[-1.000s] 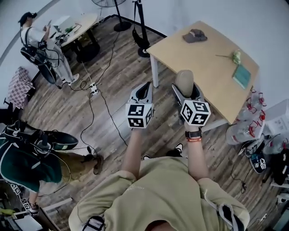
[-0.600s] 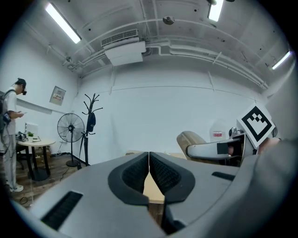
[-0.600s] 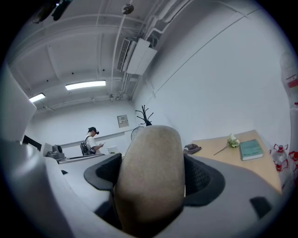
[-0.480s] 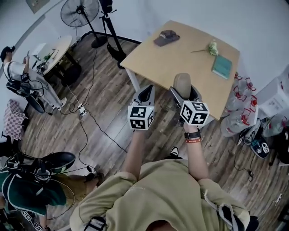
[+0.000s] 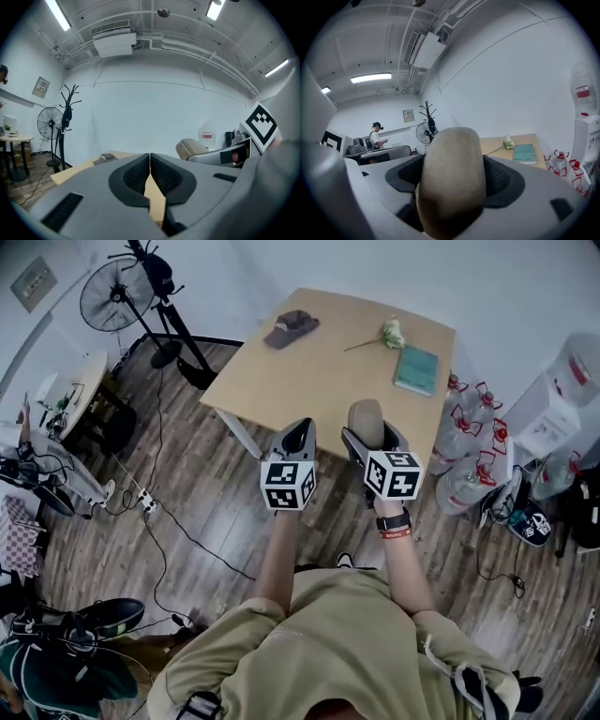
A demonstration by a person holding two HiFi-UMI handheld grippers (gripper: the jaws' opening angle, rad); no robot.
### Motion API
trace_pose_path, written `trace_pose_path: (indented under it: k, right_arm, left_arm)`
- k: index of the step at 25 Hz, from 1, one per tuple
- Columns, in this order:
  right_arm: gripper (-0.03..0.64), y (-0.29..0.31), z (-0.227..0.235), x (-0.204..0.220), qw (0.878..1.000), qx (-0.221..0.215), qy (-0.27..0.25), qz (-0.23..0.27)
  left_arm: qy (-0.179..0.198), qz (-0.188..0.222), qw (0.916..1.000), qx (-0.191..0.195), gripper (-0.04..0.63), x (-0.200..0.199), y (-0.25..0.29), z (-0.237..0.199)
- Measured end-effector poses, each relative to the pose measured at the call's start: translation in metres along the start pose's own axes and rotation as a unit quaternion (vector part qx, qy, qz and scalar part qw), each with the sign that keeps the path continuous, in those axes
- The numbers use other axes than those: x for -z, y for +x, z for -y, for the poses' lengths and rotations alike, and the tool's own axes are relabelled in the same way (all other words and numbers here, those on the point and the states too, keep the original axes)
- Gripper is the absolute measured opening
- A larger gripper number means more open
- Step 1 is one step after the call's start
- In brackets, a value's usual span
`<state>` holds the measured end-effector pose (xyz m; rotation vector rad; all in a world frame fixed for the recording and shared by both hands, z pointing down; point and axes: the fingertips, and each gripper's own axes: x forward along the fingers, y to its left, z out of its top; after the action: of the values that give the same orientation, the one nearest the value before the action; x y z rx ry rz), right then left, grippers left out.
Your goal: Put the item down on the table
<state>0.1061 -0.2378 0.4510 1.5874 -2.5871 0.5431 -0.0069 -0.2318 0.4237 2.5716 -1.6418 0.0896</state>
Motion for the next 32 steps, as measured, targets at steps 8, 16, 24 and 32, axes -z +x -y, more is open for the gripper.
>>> trace_pose_path:
  k: [8, 16, 24, 32]
  right_arm:
    - [0.397, -0.009, 0.074, 0.007, 0.999, 0.036, 0.005, -0.02]
    - [0.397, 0.017, 0.119, 0.007, 0.997, 0.068, 0.038, -0.024]
    - [0.397, 0.076, 0.18, 0.003, 0.991, 0.107, 0.067, -0.037]
    - [0.397, 0.136, 0.216, 0.021, 0.985, 0.125, 0.096, -0.073]
  left_arm:
    - [0.001, -0.031, 0.9983, 0.048, 0.025, 0.019, 0.056, 0.055]
    - [-0.005, -0.048, 0.9959, 0.077, 0.025, 0.032, 0.115, 0.057]
    - [-0.01, -0.073, 0.9886, 0.132, 0.025, 0.045, 0.206, 0.058]
    - [-0.015, -0.115, 0.9803, 0.159, 0.025, 0.076, 0.279, 0.038]
